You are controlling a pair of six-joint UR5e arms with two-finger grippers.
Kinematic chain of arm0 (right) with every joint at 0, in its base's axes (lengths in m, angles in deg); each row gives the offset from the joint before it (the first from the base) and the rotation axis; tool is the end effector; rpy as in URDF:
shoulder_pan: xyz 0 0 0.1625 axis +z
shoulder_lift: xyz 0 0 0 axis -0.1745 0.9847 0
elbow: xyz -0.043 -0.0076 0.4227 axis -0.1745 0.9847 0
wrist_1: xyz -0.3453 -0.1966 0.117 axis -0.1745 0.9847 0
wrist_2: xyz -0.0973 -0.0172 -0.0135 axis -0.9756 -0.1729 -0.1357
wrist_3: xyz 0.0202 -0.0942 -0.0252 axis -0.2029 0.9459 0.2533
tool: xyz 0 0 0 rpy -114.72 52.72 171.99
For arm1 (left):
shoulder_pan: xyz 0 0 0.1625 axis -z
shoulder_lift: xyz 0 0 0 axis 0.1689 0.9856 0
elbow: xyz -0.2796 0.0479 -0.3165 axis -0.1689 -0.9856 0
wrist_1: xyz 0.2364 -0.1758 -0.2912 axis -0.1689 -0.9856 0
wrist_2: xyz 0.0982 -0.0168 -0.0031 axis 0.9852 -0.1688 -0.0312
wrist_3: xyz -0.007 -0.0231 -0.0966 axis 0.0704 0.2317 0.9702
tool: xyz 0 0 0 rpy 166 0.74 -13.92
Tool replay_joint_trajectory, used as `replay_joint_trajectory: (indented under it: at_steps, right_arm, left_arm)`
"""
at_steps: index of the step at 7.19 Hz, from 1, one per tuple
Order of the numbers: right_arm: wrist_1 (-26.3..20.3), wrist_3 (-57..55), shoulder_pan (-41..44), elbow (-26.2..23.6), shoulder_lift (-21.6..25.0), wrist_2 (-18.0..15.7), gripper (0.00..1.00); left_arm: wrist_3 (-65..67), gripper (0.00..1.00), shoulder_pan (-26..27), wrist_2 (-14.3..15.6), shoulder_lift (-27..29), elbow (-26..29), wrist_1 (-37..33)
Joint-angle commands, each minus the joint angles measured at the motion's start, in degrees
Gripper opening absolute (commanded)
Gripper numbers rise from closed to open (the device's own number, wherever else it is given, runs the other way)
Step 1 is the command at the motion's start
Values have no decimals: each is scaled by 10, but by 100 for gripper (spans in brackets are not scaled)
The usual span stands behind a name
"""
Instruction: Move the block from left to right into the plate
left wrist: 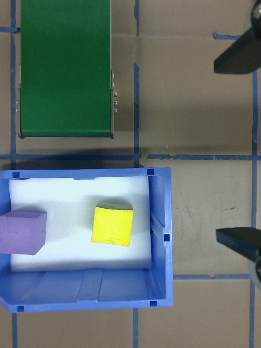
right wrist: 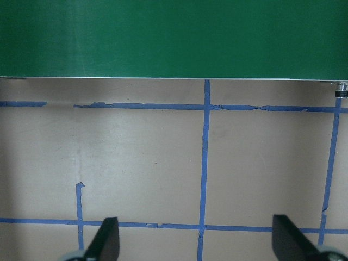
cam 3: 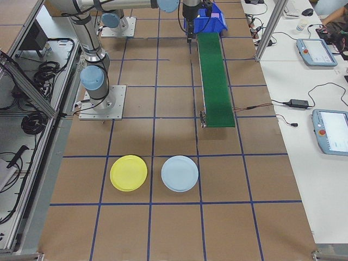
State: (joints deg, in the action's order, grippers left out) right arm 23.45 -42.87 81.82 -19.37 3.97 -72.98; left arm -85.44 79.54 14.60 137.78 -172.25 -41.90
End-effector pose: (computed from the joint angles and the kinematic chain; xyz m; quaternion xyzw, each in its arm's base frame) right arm 0.1536 -0.5017 0.5016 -0.0151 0.9997 -0.0018 0.0193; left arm -0.1257 -0.5010 0.5133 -0.0088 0.9984 -0.0547 0.0063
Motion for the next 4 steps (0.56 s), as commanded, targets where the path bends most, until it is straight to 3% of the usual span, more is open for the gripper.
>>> replay_joint_trajectory:
  at_steps: [1, 4]
  right_arm:
    - [0, 0, 0, 0, 0, 0, 100]
    - [1, 0, 0, 0, -1, 1, 100]
  left_arm:
    - [-1, 100, -1, 0, 0, 0, 0]
    - [-8, 100, -3, -2, 1, 4, 0]
